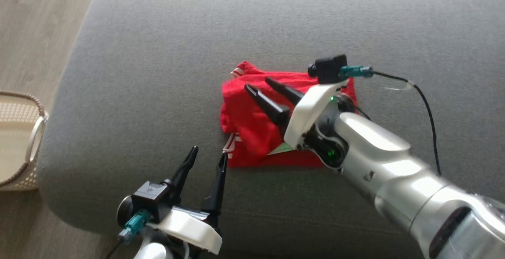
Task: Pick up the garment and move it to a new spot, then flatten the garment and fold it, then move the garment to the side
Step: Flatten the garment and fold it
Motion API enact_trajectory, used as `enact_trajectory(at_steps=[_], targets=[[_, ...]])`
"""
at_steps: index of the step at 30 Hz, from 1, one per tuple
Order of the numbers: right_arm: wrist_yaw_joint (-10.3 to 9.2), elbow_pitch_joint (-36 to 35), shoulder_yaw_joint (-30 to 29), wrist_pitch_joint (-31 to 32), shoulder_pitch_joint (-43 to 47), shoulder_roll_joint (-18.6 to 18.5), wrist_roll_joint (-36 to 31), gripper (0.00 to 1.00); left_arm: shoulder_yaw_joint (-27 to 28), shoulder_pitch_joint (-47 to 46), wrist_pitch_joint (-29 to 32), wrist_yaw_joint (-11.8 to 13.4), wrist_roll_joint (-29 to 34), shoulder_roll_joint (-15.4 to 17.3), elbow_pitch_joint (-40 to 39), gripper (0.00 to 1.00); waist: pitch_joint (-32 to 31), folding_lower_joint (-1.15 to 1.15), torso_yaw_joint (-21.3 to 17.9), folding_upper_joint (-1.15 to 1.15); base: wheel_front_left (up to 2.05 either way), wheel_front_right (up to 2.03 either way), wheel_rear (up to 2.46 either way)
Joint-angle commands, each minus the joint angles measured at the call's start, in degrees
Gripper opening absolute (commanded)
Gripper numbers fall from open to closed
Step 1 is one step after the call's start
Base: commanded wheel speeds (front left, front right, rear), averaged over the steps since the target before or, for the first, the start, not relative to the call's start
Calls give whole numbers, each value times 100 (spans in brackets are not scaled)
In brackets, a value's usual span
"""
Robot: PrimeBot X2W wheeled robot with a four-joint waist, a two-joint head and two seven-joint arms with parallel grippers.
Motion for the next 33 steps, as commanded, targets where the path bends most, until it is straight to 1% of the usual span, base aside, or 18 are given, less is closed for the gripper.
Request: enact_trajectory(at_steps=[1,4,7,10,13,17,18,20,21,22,24,26,28,31,33], targets=[[-1,-171,-14,-149,-284,101,99,100,202,-153,-69,25,45,22,-179,100,-38,0,-86,0,0,0,0],[-1,-111,-3,-416,-478,101,217,100,247,-92,-69,56,47,45,-230,100,-73,0,-234,0,0,0,0],[-1,236,-99,-613,-672,101,75,100,303,-20,-69,91,54,69,-304,100,-108,0,-390,0,0,0,0],[-1,723,-225,-673,-809,101,-403,100,344,39,-69,112,66,83,-373,100,-126,0,-516,0,0,0,0],[-1,906,-572,-677,-617,101,-859,100,346,65,-69,104,79,91,-403,100,-145,0,-581,0,0,0,0],[-1,977,-1064,-679,-154,101,-1597,100,357,106,-69,114,72,109,-420,100,-169,0,-637,0,0,0,0],[-1,875,-1359,-679,82,101,-2001,100,367,139,-67,127,61,133,-425,100,-173,0,-678,0,0,0,0],[-1,659,-1574,-680,361,99,-2460,100,366,169,-64,138,55,152,-426,100,-184,0,-711,0,0,0,0],[-1,506,-1646,-680,497,97,-2735,100,364,179,-61,144,54,159,-432,100,-182,0,-723,0,0,0,0],[-1,506,-1646,-680,497,97,-2735,100,364,179,-61,144,54,159,-432,100,-182,0,-723,0,0,0,0],[-1,132,-1786,-680,825,97,-3224,100,363,184,-47,157,53,177,-455,100,-177,0,-743,0,0,0,0],[-1,-245,-1867,-680,1233,98,-3552,100,367,181,-33,159,45,199,-483,100,-178,0,-743,0,0,0,0],[-1,-622,-1860,-673,1677,99,-3594,100,377,182,-24,170,38,220,-506,100,-179,0,-733,0,0,0,0],[-1,-1194,-1796,-363,2208,99,-3326,100,391,181,-16,192,29,240,-534,100,-158,0,-718,0,0,0,0],[-1,-1429,-1785,-162,2380,99,-3300,100,378,169,-14,200,30,233,-548,100,-132,0,-697,0,0,0,0]])
